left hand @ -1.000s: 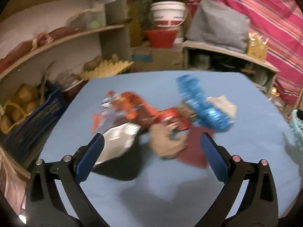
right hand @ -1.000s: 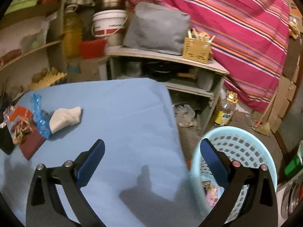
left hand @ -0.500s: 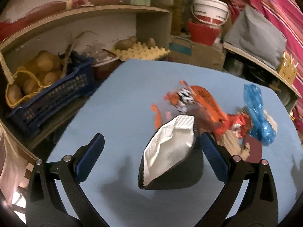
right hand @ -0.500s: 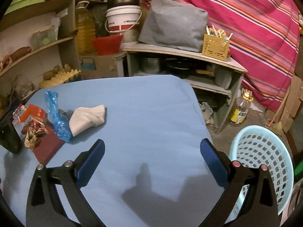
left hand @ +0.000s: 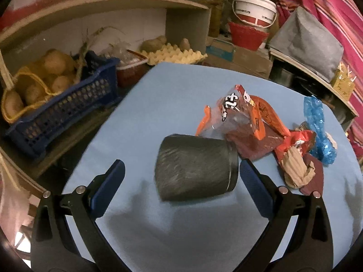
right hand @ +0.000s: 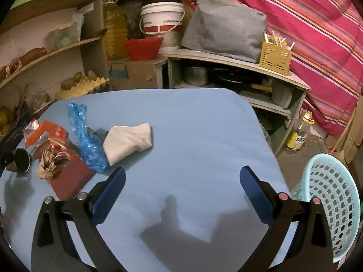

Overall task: Collect trash
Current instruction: 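Return to the table and grasp the black paper cup with the left tool, then grasp the maroon scouring pad with the right tool while the left tool holds the cup, then carry the cup and pad to the blue basket and release both inside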

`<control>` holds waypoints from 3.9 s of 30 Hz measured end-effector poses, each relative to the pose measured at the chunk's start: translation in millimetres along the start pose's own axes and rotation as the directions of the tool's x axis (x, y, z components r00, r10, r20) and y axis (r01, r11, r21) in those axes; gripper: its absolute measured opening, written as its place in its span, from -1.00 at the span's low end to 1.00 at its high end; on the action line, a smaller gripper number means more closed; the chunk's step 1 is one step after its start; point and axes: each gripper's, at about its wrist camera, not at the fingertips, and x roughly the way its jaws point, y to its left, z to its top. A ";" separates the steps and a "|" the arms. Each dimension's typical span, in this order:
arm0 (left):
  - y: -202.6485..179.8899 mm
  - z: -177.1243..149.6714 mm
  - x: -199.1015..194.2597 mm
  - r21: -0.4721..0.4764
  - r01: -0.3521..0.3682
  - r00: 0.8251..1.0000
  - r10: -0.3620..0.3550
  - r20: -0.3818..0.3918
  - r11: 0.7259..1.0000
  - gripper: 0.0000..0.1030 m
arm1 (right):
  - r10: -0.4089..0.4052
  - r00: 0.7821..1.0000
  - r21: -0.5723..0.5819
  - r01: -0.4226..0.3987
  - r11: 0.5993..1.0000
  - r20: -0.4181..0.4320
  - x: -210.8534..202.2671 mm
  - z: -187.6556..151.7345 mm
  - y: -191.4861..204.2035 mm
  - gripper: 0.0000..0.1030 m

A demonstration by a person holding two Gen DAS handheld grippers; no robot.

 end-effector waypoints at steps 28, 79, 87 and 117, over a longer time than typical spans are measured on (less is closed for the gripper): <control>-2.6 -4.4 -14.1 0.094 0.003 0.999 -0.007 0.044 0.996 0.43 | 0.142 0.978 -0.076 -0.155 0.985 -0.154 24.3 -28.9 157.3 0.91; -122.3 -5.6 -70.5 0.211 0.091 0.984 -0.120 0.130 0.973 0.43 | 0.161 0.970 -0.069 -0.176 0.982 -0.184 -13.2 -38.9 17.9 0.49; -171.9 -10.2 -72.4 0.237 0.127 0.980 -0.159 0.122 0.963 0.43 | 0.148 0.980 -0.019 -0.152 0.988 -0.134 -24.4 -37.2 -32.4 0.49; -436.9 -58.2 -124.3 0.450 0.351 0.894 -0.437 0.101 0.821 0.43 | -0.145 0.988 0.228 0.153 0.962 -0.052 -70.7 -50.9 -298.4 0.49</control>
